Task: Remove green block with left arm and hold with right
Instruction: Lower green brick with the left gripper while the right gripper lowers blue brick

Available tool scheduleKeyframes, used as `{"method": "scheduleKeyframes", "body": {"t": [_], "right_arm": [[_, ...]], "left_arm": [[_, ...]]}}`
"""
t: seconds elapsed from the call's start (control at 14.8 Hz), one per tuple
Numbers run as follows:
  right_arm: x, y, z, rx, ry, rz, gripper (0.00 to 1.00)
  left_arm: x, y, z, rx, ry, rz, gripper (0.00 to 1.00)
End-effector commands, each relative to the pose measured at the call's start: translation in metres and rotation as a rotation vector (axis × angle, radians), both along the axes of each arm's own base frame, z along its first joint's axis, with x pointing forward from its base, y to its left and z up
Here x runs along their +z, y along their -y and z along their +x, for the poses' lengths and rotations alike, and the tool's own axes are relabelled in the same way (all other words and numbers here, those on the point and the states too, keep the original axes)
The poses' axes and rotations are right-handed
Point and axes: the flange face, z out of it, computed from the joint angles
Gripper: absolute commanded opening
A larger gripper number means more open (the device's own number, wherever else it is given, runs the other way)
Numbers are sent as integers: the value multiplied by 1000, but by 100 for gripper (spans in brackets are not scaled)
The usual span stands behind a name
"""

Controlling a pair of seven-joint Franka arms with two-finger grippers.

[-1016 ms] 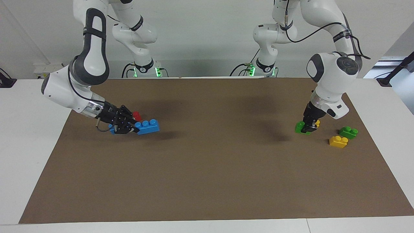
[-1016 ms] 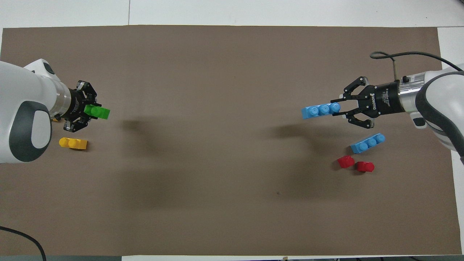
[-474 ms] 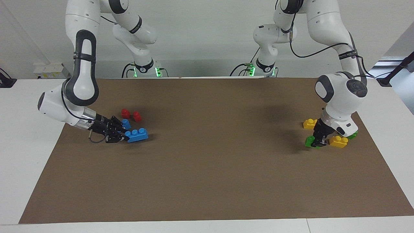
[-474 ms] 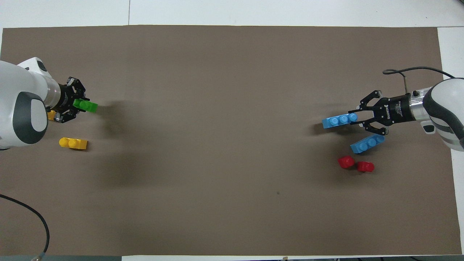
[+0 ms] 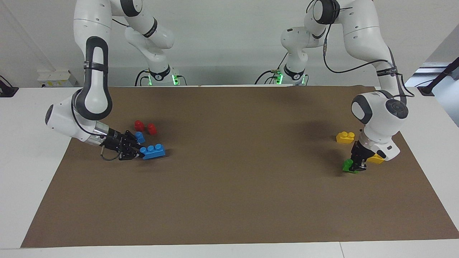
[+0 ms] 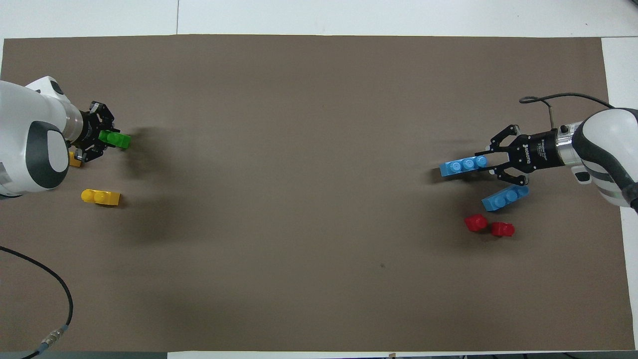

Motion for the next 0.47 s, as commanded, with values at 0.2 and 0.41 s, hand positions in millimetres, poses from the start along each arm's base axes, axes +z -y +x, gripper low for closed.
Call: {"method": "scheduleKeyframes", "body": {"t": [0.2, 0.41], "right_arm": [[-5, -5, -4, -44, -22, -19, 65], [8, -9, -2, -40, -23, -10, 99]], "left_arm": [[-7, -4, 6, -11, 44, -13, 100], [-4, 0, 8, -87, 40, 1, 100]]}}
